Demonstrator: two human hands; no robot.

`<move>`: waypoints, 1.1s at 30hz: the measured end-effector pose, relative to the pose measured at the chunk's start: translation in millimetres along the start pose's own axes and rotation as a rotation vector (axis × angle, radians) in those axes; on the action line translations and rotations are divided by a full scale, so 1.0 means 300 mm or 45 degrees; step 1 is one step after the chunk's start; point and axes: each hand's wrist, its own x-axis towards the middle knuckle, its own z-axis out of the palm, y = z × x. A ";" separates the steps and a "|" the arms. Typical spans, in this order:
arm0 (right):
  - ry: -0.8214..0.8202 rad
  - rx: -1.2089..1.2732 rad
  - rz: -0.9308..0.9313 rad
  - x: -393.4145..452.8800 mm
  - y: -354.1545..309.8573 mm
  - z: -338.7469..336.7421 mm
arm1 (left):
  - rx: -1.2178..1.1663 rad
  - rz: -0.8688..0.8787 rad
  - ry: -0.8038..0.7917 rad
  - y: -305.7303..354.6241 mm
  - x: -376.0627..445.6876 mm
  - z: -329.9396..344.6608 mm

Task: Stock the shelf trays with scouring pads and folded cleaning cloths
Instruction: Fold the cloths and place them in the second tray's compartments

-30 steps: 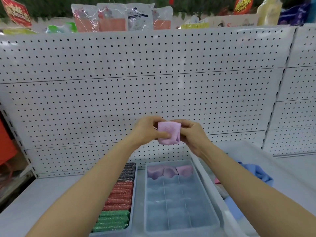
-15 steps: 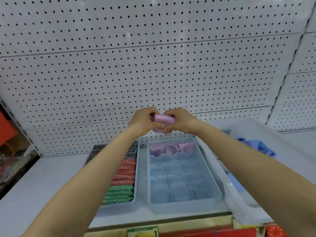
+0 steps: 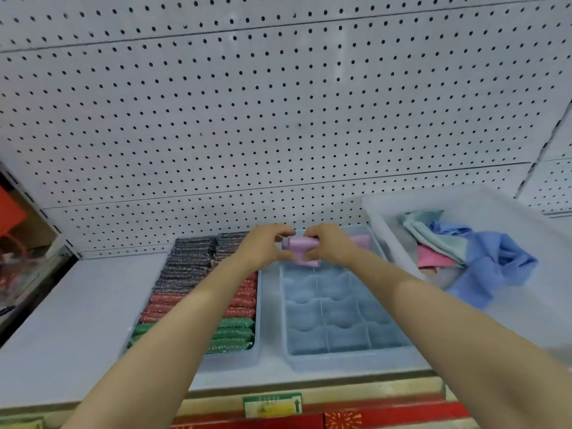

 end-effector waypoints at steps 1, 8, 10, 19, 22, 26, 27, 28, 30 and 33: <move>-0.017 -0.039 0.006 0.012 0.000 0.016 | 0.056 -0.005 -0.013 -0.004 0.003 0.004; -0.100 -0.312 -0.013 0.050 -0.001 0.144 | 0.319 0.064 -0.092 -0.034 0.012 0.041; -0.126 -0.368 0.003 0.062 -0.001 0.163 | 0.427 0.071 -0.061 -0.031 0.016 0.049; -0.213 -0.257 -0.089 0.055 -0.005 0.113 | 0.892 0.047 -0.087 -0.018 0.069 0.102; -0.239 -0.228 -0.075 0.034 -0.027 0.115 | 0.963 0.055 -0.117 -0.023 0.076 0.120; -0.187 -0.178 -0.098 -0.017 -0.027 0.084 | 0.998 0.085 -0.137 0.021 0.081 0.087; -0.141 -0.200 -0.106 -0.033 -0.022 0.061 | 0.989 0.089 -0.132 0.044 0.086 0.069; -0.091 -0.228 -0.118 -0.047 -0.017 0.038 | 0.963 0.082 -0.121 0.064 0.094 0.052; 0.026 -0.300 -0.123 -0.079 0.005 -0.021 | 0.913 0.079 -0.088 0.118 0.117 0.021; 0.172 -0.383 -0.078 -0.135 0.045 -0.129 | 0.915 0.133 -0.059 0.226 0.148 -0.005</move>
